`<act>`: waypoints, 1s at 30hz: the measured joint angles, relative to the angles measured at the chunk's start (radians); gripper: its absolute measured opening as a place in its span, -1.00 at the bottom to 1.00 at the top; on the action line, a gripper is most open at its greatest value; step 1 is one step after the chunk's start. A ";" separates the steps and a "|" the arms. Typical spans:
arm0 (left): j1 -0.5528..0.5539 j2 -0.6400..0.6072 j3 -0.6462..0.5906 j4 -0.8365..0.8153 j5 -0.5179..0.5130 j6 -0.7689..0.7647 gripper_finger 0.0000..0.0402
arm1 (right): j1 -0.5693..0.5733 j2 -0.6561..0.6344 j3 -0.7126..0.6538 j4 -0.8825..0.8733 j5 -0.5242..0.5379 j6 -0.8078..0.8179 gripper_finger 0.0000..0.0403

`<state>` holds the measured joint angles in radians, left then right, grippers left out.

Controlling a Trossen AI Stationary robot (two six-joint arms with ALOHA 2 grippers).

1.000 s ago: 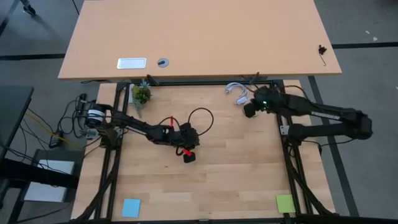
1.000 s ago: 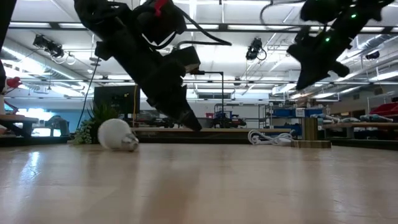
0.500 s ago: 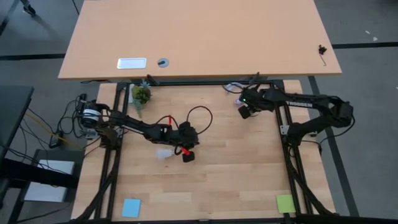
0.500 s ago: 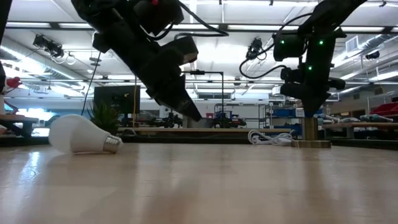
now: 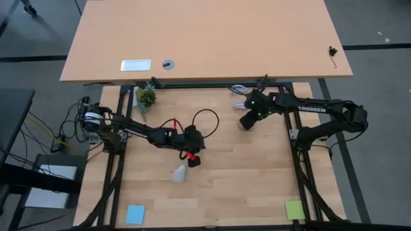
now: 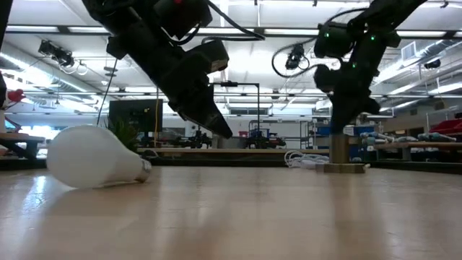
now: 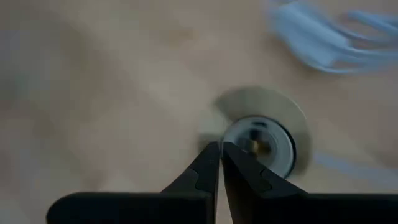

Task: Screw lightbulb
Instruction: Move the lamp socket to the center of the table

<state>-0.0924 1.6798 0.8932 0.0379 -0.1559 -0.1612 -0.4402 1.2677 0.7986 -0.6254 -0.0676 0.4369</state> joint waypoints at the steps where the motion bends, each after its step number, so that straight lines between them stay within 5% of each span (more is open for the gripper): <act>1: -0.001 -0.008 0.000 -0.015 0.000 0.000 -1.00 | 0.010 -0.004 0.000 0.022 -0.027 -0.015 -0.84; 6: -0.008 -0.054 0.000 -0.034 0.000 0.010 -1.00 | 0.058 -0.010 0.028 -0.001 0.073 -0.022 -0.84; 17: -0.015 -0.078 -0.036 -0.037 0.001 0.028 -1.00 | 0.112 -0.003 0.014 -0.030 0.122 -0.086 -0.84; 30: -0.015 -0.077 -0.133 0.004 0.003 -0.032 -1.00 | 0.132 0.164 0.019 0.129 0.031 -0.120 -0.90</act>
<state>-0.1074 1.6024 0.7605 0.0415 -0.1528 -0.1935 -0.3079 1.4322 0.8175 -0.4968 -0.0364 0.3174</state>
